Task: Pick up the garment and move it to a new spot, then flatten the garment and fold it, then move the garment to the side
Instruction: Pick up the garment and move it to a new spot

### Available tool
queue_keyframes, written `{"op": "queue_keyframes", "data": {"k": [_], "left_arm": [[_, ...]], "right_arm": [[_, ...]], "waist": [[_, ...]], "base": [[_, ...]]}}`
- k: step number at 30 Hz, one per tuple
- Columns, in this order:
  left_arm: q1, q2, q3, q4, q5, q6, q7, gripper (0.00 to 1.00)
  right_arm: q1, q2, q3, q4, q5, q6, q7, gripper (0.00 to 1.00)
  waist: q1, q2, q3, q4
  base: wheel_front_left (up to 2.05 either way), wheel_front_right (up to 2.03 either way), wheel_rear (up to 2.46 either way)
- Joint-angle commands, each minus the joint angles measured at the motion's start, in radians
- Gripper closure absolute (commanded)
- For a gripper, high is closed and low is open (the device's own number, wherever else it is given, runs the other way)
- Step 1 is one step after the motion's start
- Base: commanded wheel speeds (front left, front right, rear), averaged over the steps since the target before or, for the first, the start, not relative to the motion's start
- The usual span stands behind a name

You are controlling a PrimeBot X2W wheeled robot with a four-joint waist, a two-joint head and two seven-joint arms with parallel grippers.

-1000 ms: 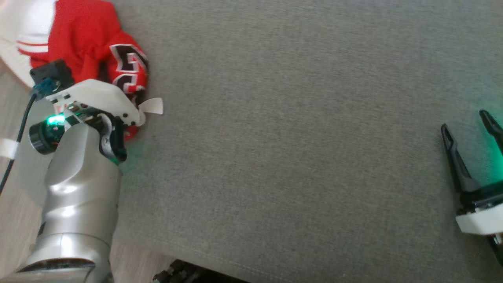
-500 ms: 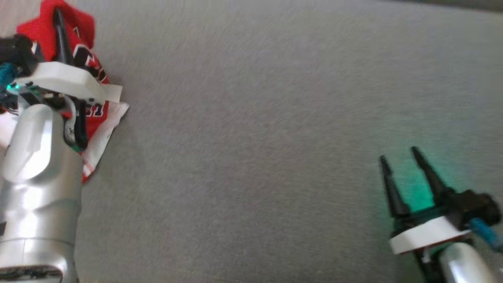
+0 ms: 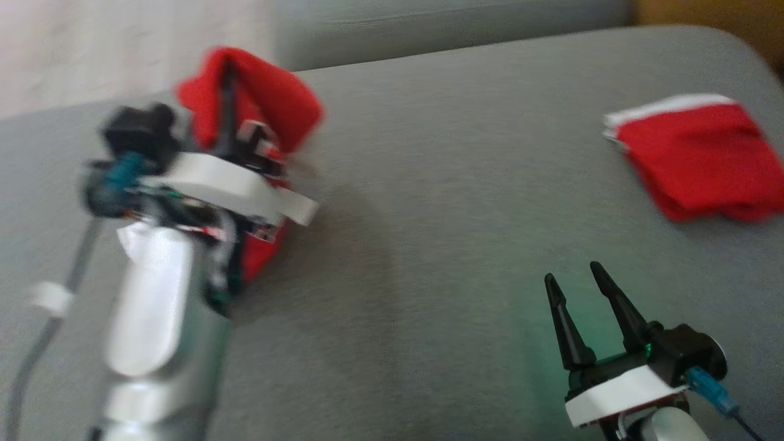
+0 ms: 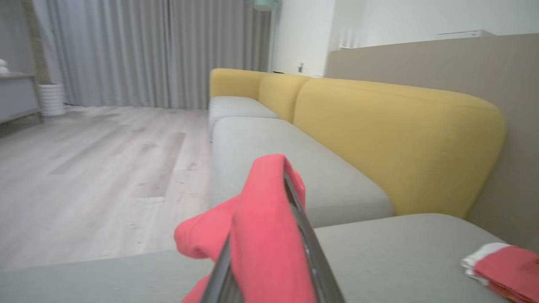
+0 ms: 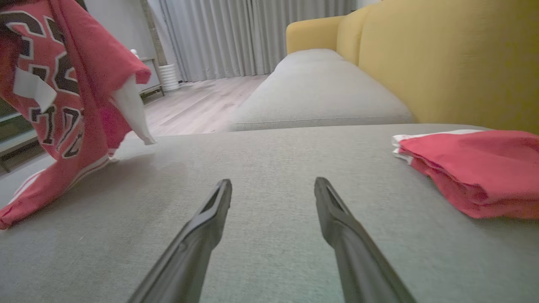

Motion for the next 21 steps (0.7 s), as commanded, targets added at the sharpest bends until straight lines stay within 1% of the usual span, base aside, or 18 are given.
{"op": "queue_keyframes", "data": {"k": [1, 3, 5, 9, 10, 11, 13, 14, 16, 18, 21], "left_arm": [[-0.029, -0.010, -0.001, -0.041, -0.014, 0.017, 0.000, 1.00], [-0.028, -0.038, -0.051, -0.019, -0.036, 0.031, -0.012, 1.00], [-0.034, -0.048, -0.111, 0.019, -0.066, 0.049, -0.031, 1.00], [-0.068, -0.051, -0.264, 0.101, -0.198, 0.087, -0.074, 1.00], [-0.080, -0.052, -0.301, 0.126, -0.221, 0.097, -0.085, 0.72], [-0.090, -0.052, -0.335, 0.149, -0.239, 0.106, -0.097, 0.00], [-0.108, -0.052, -0.397, 0.183, -0.272, 0.116, -0.132, 0.00], [-0.108, -0.052, -0.397, 0.183, -0.272, 0.116, -0.132, 0.00], [-0.118, -0.052, -0.445, 0.206, -0.292, 0.121, -0.181, 0.00], [-0.117, -0.052, -0.472, 0.224, -0.306, 0.130, -0.234, 0.00], [-0.097, -0.052, -0.485, 0.241, -0.311, 0.152, -0.322, 0.00]], "right_arm": [[-0.039, 0.001, 0.020, -0.035, 0.011, -0.001, -0.011, 0.00], [-0.051, 0.005, 0.018, -0.037, 0.014, -0.001, -0.011, 0.00], [-0.064, 0.009, 0.020, -0.037, 0.018, -0.001, -0.011, 0.00], [-0.091, 0.018, 0.026, -0.035, 0.026, -0.001, -0.011, 0.00], [-0.095, 0.021, 0.026, -0.034, 0.028, -0.001, -0.011, 0.00], [-0.098, 0.022, 0.025, -0.033, 0.029, -0.001, -0.011, 0.00], [-0.100, 0.025, 0.019, -0.031, 0.030, -0.001, -0.011, 0.00], [-0.100, 0.025, 0.019, -0.031, 0.030, -0.001, -0.011, 0.00], [-0.095, 0.028, 0.007, -0.028, 0.028, -0.001, -0.011, 0.00], [-0.087, 0.028, 0.000, -0.025, 0.026, -0.001, -0.011, 0.00], [-0.064, 0.024, -0.020, -0.021, 0.019, -0.001, -0.011, 0.00]], "waist": [[0.0002, 0.0000, 0.009, -0.145], [0.0002, 0.0000, 0.037, -0.183], [0.0002, 0.0000, 0.067, -0.218], [0.0002, 0.0000, 0.122, -0.264], [0.0002, 0.0000, 0.131, -0.268], [0.0002, 0.0000, 0.137, -0.270], [0.0002, 0.0000, 0.143, -0.265], [0.0002, 0.0000, 0.143, -0.265], [0.0002, 0.0000, 0.137, -0.246], [0.0002, 0.0000, 0.117, -0.217], [0.0002, 0.0000, 0.067, -0.150]], "base": [[0.00, 0.00, 0.00], [0.00, 0.00, 0.00], [0.00, 0.00, 0.00], [0.00, 0.00, 0.00], [0.00, 0.00, 0.00], [0.00, 0.00, 0.00], [0.00, 0.00, 0.00], [0.00, 0.00, 0.00], [0.00, 0.00, 0.00], [0.00, 0.00, 0.00], [0.00, 0.00, 0.00]]}}
